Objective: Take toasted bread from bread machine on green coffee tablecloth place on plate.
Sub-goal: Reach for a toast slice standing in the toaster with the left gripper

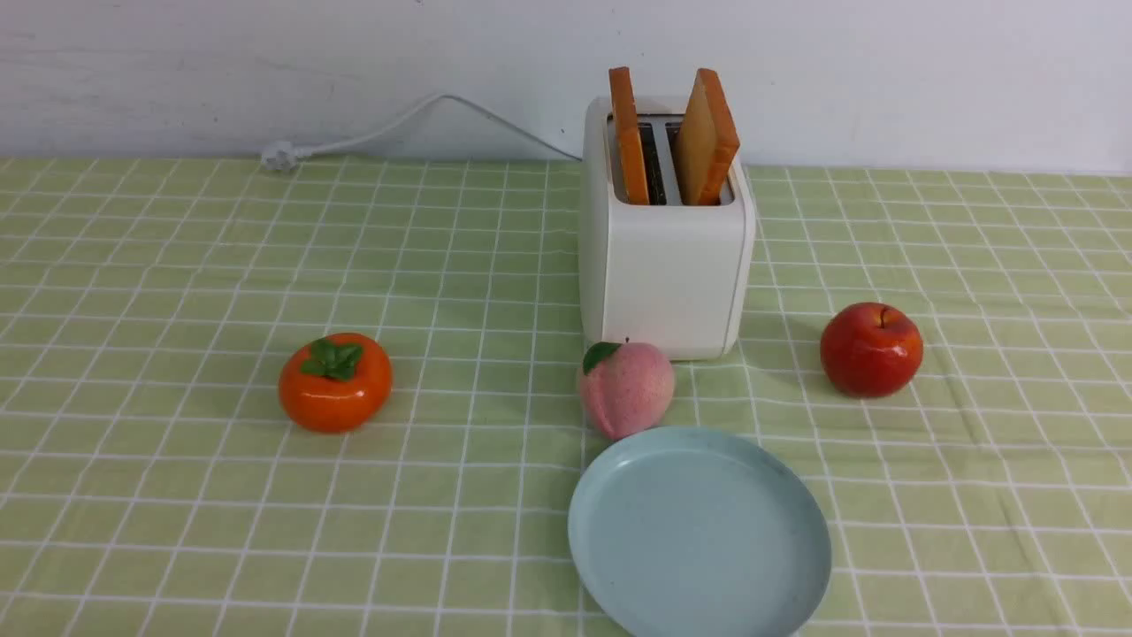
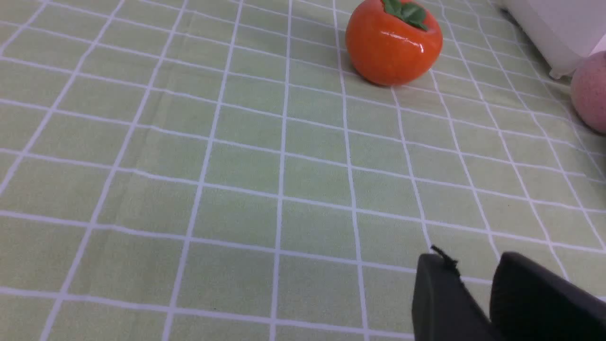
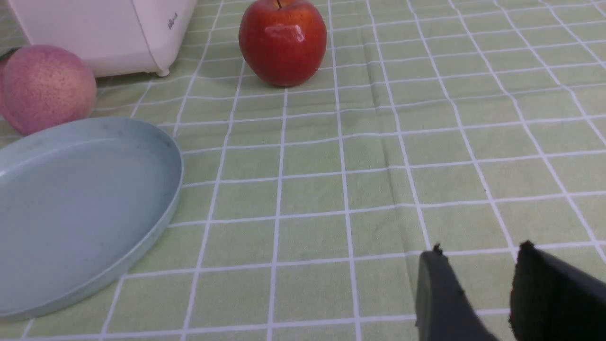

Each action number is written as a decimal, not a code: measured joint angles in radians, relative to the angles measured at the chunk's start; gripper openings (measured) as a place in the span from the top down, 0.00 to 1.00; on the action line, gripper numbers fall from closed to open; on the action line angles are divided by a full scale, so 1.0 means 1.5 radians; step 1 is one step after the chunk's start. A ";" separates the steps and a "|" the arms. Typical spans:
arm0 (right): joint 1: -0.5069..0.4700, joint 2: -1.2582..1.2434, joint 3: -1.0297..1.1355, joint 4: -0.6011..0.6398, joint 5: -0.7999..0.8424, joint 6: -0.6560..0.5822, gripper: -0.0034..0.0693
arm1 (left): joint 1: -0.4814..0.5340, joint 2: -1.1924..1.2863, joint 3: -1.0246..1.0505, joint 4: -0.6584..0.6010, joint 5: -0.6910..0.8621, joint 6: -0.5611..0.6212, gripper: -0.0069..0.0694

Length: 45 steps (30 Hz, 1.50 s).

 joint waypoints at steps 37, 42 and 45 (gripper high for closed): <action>0.000 0.000 0.000 0.000 0.000 0.000 0.62 | 0.000 0.000 0.000 0.000 0.000 0.000 0.63; 0.000 0.000 0.000 0.000 0.000 0.000 0.62 | 0.000 0.000 0.000 -0.002 -0.045 0.000 0.62; 0.000 0.000 0.000 0.000 0.000 0.000 0.62 | 0.000 0.000 0.000 -0.024 -0.094 0.000 0.62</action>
